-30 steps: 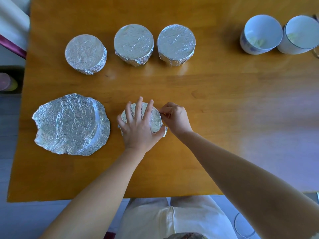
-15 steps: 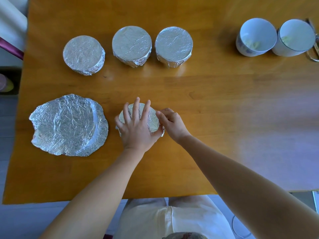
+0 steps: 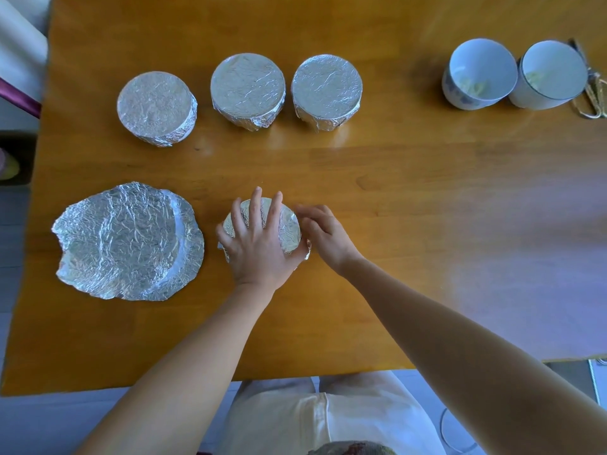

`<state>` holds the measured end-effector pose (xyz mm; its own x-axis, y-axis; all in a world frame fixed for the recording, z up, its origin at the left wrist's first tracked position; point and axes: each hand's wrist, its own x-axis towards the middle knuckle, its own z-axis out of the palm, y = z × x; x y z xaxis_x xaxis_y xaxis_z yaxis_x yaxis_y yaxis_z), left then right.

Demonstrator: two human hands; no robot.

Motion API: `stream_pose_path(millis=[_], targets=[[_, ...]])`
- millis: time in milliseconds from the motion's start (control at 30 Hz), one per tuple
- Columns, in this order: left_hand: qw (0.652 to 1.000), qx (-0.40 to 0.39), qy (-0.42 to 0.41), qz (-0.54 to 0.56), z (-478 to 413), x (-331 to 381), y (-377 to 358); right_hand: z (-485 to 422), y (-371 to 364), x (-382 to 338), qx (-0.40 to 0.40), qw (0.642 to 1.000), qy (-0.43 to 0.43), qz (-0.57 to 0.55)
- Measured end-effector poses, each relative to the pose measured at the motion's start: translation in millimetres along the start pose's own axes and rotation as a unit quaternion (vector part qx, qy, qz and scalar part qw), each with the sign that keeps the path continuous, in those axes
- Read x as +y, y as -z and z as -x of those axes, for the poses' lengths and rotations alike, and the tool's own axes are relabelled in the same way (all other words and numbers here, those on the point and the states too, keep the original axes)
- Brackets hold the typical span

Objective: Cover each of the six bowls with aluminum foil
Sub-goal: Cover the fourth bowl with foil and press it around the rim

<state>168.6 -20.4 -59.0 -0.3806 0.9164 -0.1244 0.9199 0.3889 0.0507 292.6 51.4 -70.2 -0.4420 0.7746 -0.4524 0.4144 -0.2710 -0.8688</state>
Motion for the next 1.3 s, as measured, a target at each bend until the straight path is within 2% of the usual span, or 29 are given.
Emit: stream_pose_path(millis=[67,167,267,567,800,1100,1300], targets=[[1.000,0.001,-0.001,0.003,0,0,-1,6,7,6,0.049,0.997,0.049,0.029],[1.000,0.004,-0.002,0.010,0,-1,-1,16,15,11,0.025,0.994,0.084,0.058],[1.000,0.005,-0.004,0.010,0,-1,-1,19,16,14,-0.008,0.994,0.076,0.073],[1.000,0.001,-0.009,0.011,0,-2,-2,9,17,13,0.009,0.991,0.073,0.113],[1.000,-0.006,-0.010,0.008,0,-2,-1,-2,23,2,-0.075,0.987,0.027,0.142],[1.000,-0.016,-0.001,0.006,0,0,1,1,16,0,0.002,0.996,-0.013,0.086],[1.000,-0.024,-0.006,0.006,-1,-1,2,15,17,2,-0.051,0.995,-0.068,-0.059]])
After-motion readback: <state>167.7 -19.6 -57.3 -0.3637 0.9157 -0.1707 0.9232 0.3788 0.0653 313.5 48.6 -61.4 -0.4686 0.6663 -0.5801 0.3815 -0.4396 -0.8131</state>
